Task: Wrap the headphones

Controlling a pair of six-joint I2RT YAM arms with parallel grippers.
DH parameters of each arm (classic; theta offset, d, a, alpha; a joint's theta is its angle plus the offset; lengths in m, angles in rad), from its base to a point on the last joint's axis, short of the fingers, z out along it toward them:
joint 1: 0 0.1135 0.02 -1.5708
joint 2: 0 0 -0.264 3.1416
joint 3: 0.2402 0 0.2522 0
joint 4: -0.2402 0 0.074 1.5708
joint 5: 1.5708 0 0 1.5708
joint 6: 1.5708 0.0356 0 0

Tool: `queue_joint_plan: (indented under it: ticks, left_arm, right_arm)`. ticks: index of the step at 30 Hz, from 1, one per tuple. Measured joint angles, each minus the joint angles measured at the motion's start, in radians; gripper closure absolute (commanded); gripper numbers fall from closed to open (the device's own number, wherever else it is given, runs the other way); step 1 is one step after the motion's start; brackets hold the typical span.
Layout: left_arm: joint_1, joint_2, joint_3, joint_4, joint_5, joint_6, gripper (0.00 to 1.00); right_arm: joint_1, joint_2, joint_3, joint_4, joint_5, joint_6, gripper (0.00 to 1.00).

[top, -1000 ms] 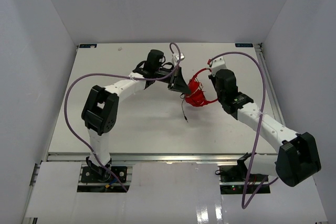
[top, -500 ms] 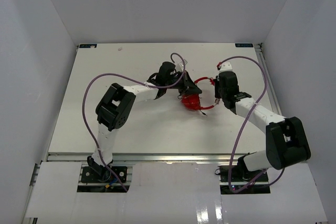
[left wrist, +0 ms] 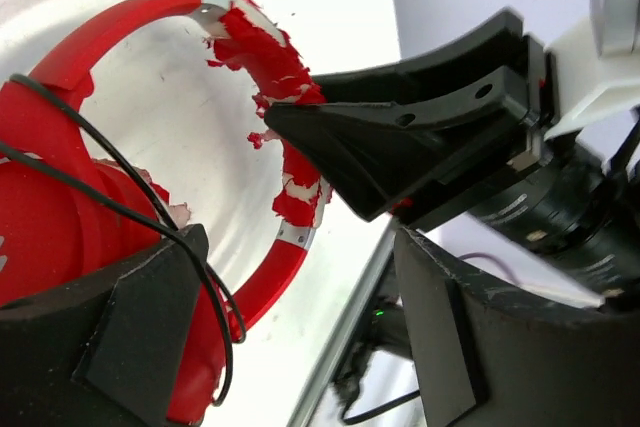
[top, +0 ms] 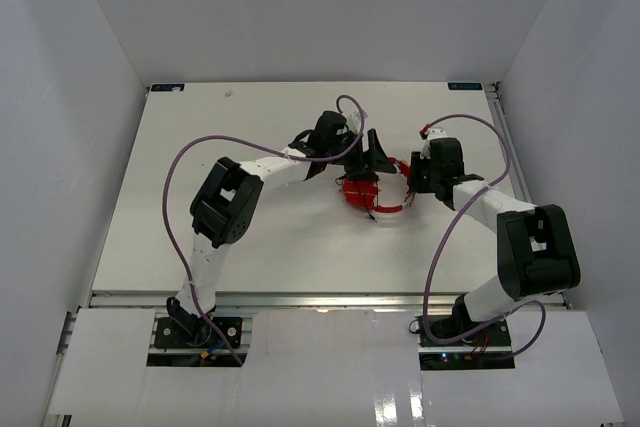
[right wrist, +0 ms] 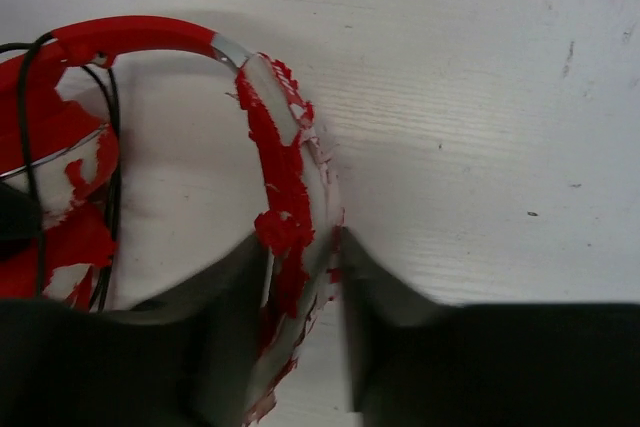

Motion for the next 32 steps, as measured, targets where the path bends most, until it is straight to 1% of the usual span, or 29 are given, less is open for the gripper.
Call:
queue_joint_plan:
  ticks: [1, 2, 3, 4, 7, 12, 15, 18, 21, 25, 27, 32]
  left_arm:
    - [-0.004, -0.005, 0.015, -0.038, -0.003, 0.029, 0.02]
    - [-0.008, -0.01, 0.027, -0.074, -0.007, 0.059, 0.02]
    - [-0.012, -0.017, 0.036, -0.11, -0.012, 0.091, 0.02]
    - [-0.016, -0.025, 0.043, -0.146, -0.017, 0.123, 0.02]
    - [-0.023, -0.051, 0.046, -0.241, -0.023, 0.212, 0.02]
    - [-0.027, -0.086, 0.044, -0.357, -0.054, 0.32, 0.02]
    - [-0.028, -0.118, 0.036, -0.41, -0.101, 0.371, 0.02]
    - [-0.029, -0.178, 0.02, -0.458, -0.17, 0.423, 0.02]
    - [-0.029, -0.249, 0.019, -0.48, -0.231, 0.469, 0.02]
    - [-0.028, -0.335, -0.001, -0.464, -0.274, 0.505, 0.02]
    - [-0.028, -0.411, -0.089, -0.405, -0.279, 0.514, 0.02]
    - [-0.028, -0.709, -0.427, -0.247, -0.271, 0.512, 0.02]
  right_arm:
    - [-0.01, -0.004, 0.002, -0.003, -0.023, -0.007, 0.26]
    - [-0.02, -0.01, 0.004, -0.006, -0.045, -0.016, 0.18]
    - [-0.028, -0.015, 0.009, -0.012, -0.068, -0.026, 0.11]
    - [-0.036, -0.02, 0.015, -0.018, -0.092, -0.039, 0.07]
    - [-0.055, -0.034, 0.031, -0.032, -0.159, -0.075, 0.1]
    - [-0.068, -0.061, 0.036, -0.069, -0.248, -0.132, 0.1]
    - [-0.076, -0.097, 0.036, -0.104, -0.271, -0.169, 0.1]
    - [-0.08, -0.168, 0.033, -0.131, -0.276, -0.211, 0.1]
    - [-0.082, -0.248, 0.031, -0.144, -0.278, -0.243, 0.1]
    - [-0.082, -0.332, 0.029, -0.174, -0.27, -0.261, 0.1]
    - [-0.082, -0.38, 0.019, -0.179, -0.241, -0.254, 0.1]
    - [-0.082, -0.544, -0.038, -0.181, -0.158, -0.23, 0.1]
